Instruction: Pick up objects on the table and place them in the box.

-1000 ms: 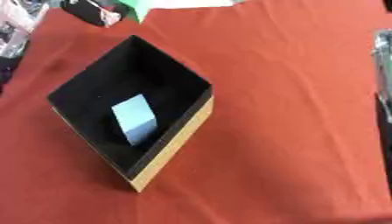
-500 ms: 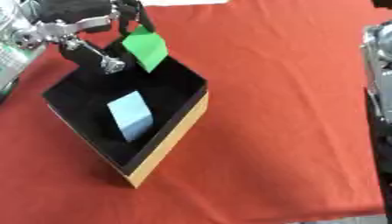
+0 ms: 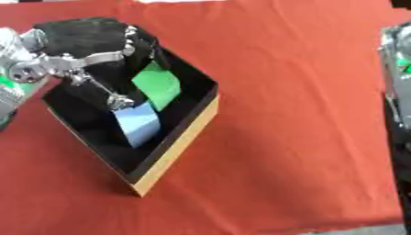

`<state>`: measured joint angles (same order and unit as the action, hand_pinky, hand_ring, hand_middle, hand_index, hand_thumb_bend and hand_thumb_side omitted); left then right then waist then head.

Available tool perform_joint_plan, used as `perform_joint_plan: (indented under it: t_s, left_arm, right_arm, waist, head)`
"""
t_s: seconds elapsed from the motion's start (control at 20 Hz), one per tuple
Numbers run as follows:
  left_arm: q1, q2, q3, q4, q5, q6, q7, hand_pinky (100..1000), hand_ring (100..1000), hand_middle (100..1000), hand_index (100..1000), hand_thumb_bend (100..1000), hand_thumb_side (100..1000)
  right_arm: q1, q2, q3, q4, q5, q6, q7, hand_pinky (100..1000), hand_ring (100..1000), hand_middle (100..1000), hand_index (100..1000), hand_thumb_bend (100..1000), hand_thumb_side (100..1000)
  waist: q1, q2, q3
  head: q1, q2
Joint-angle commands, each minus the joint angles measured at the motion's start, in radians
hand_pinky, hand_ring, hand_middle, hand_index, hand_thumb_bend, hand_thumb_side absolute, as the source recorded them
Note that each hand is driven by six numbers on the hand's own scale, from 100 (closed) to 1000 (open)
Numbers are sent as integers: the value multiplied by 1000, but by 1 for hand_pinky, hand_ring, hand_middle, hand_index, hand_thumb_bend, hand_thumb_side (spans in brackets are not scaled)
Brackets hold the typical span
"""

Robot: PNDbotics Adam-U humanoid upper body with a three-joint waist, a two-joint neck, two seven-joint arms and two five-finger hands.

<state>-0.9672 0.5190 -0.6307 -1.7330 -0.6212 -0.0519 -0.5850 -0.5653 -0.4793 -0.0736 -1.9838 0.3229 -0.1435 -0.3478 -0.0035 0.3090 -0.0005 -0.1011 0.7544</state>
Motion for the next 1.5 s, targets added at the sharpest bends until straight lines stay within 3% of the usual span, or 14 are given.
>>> perform_joint_plan:
  t_s: [0.05, 0.25, 0.55, 0.8, 1.1, 1.5]
  left_arm:
    - [0, 29, 18, -86, -23, 49, -29, 337, 533, 535, 696, 221, 100]
    - [12, 30, 24, -131, -34, 88, -54, 335, 532, 534, 696, 213, 109]
    - [25, 24, 24, -143, -46, 83, -76, 420, 611, 631, 780, 205, 235]
    - [37, 17, 19, -138, -52, 58, -100, 589, 805, 882, 952, 223, 461]
    - [46, 8, 21, -126, -95, 26, -126, 645, 859, 946, 982, 293, 467]
    - [55, 0, 35, -136, -117, 23, -109, 643, 857, 949, 980, 264, 434]
  right_arm:
    - [-17, -14, -7, -16, -4, 3, -3, 785, 628, 519, 807, 100, 672]
    - [-18, -14, -7, -16, -6, 4, -2, 785, 627, 518, 807, 100, 672]
    - [-18, -15, -7, -16, -8, 5, -3, 785, 626, 517, 807, 100, 672]
    - [-20, -15, -7, -16, -9, 5, -3, 785, 626, 516, 807, 100, 672]
    - [-22, -16, -7, -16, -11, 5, -3, 785, 626, 516, 807, 100, 672]
    - [-22, -16, -7, -16, -12, 6, -4, 785, 626, 516, 807, 100, 672]
  waist:
    - [-2, -17, -2]
    - [-3, -15, -2]
    - [-5, -10, -2]
    - [-7, -6, -2]
    - [-10, -3, -1]
    - [-13, -3, 0]
  head:
    - [1, -6]
    - [1, -9]
    - [2, -13]
    - [2, -15]
    - [2, -16]
    - [2, -16]
